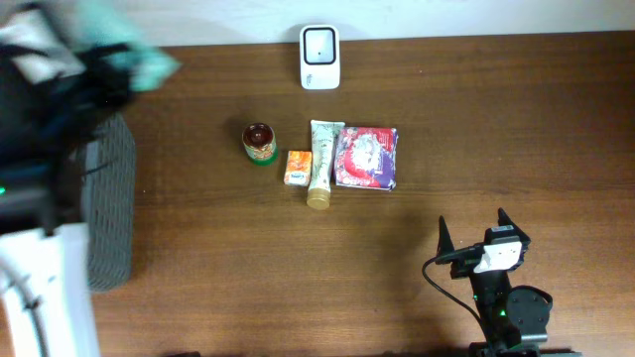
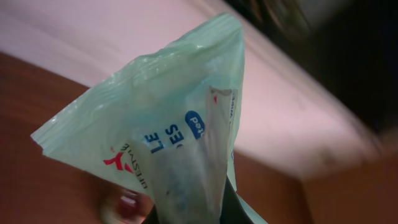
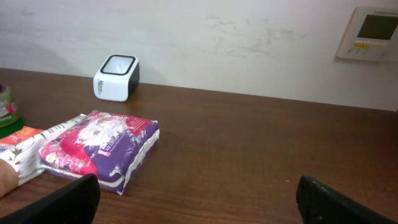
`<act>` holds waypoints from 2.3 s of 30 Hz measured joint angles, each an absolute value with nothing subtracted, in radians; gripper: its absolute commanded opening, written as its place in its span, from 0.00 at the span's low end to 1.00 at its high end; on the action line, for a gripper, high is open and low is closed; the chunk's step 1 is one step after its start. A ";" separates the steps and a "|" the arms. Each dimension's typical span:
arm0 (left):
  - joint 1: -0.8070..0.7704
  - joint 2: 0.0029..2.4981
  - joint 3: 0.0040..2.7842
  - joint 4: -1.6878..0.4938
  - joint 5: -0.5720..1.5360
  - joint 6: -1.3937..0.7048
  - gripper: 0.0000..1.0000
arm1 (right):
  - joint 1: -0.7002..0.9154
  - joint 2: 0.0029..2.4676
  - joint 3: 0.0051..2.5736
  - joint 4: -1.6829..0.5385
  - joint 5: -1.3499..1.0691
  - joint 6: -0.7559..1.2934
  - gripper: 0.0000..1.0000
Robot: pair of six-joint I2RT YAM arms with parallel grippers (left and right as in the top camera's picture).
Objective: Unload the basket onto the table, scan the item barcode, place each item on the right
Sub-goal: 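Place the mint-green packet beside the white tube near the scanner, then reach the left gripper into the basket and grasp the small green packet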
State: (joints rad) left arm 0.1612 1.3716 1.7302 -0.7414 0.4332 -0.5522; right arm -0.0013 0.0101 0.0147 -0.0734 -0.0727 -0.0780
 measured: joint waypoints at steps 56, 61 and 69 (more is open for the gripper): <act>0.496 2.268 2.147 -1.076 -0.303 -0.688 0.94 | -0.001 0.010 0.015 -0.073 -0.073 -0.078 0.99; 0.497 2.312 2.139 -1.018 -0.265 -0.712 0.89 | -0.002 0.010 0.015 -0.073 -0.073 -0.078 0.99; 0.498 2.317 2.139 -1.006 -0.256 -0.736 0.74 | -0.002 0.010 0.015 -0.074 -0.073 -0.078 0.99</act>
